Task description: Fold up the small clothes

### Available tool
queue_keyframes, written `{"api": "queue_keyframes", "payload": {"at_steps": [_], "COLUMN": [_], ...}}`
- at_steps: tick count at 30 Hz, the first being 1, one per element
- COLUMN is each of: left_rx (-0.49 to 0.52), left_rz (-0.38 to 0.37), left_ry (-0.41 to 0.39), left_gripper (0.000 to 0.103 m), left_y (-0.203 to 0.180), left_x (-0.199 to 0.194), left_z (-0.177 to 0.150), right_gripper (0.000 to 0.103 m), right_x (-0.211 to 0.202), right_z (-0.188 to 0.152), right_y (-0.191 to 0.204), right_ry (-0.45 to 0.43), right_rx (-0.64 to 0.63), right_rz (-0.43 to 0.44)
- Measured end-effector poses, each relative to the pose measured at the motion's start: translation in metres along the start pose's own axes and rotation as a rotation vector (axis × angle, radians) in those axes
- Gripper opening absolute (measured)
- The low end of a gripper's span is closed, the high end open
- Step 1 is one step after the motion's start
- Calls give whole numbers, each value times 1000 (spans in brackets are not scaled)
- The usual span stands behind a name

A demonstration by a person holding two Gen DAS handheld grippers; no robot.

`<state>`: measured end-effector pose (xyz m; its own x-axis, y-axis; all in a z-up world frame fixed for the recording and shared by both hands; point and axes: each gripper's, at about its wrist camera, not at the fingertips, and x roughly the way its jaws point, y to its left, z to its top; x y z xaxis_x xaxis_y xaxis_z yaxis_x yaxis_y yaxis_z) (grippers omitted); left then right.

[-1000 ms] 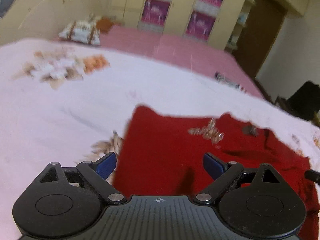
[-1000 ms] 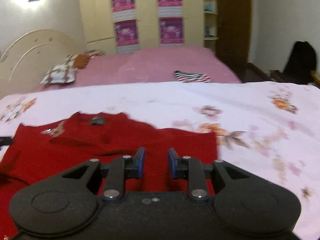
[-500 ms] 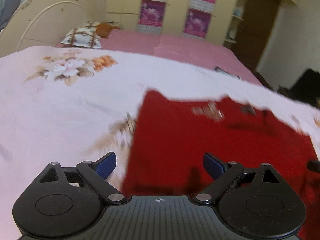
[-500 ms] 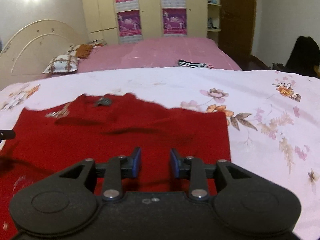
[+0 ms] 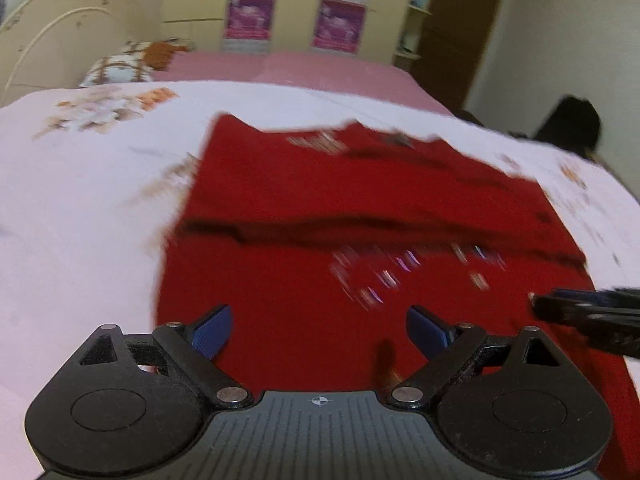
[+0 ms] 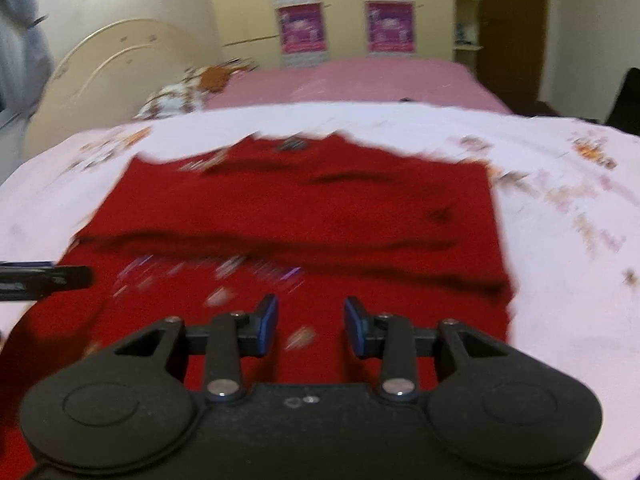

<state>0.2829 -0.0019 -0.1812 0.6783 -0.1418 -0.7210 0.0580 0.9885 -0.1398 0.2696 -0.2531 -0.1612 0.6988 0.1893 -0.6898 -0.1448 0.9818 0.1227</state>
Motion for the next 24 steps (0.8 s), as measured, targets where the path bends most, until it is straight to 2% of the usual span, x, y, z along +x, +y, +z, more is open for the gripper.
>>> {"api": "queue_keyframes", "payload": {"at_steps": [3, 5, 6, 10, 13, 16, 19, 22, 24], "left_rx": [57, 94, 103, 50, -39, -46, 5, 42, 60], "left_rz": [57, 69, 98, 174, 205, 181, 147, 136, 151], "left_ry": [11, -13, -9, -2, 15, -20, -30, 18, 47], "left_gripper": [93, 93, 93, 93, 93, 93, 93, 93, 93], "left_y": [-5, 2, 5, 26, 36, 23, -3, -20, -22], "left_x": [1, -8, -13, -34, -51, -78, -89, -87, -84], "left_z": [-22, -34, -38, -53, -61, -68, -78, -94, -106], "right_gripper": [36, 36, 36, 36, 37, 38, 37, 38, 38], "right_x": [4, -3, -9, -36, -53, -69, -80, -82, -80], "right_z": [-18, -30, -35, -53, -62, -69, -79, -92, -103], "right_y": [17, 11, 3, -32, -42, -31, -2, 28, 38], "right_ry": [49, 23, 19, 21, 25, 5, -7, 12, 51], "right_rx": [-81, -108, -110, -54, -25, -8, -39, -103, -148], "right_rz": [-17, -59, -92, -163, -171, -87, 11, 78, 71]}}
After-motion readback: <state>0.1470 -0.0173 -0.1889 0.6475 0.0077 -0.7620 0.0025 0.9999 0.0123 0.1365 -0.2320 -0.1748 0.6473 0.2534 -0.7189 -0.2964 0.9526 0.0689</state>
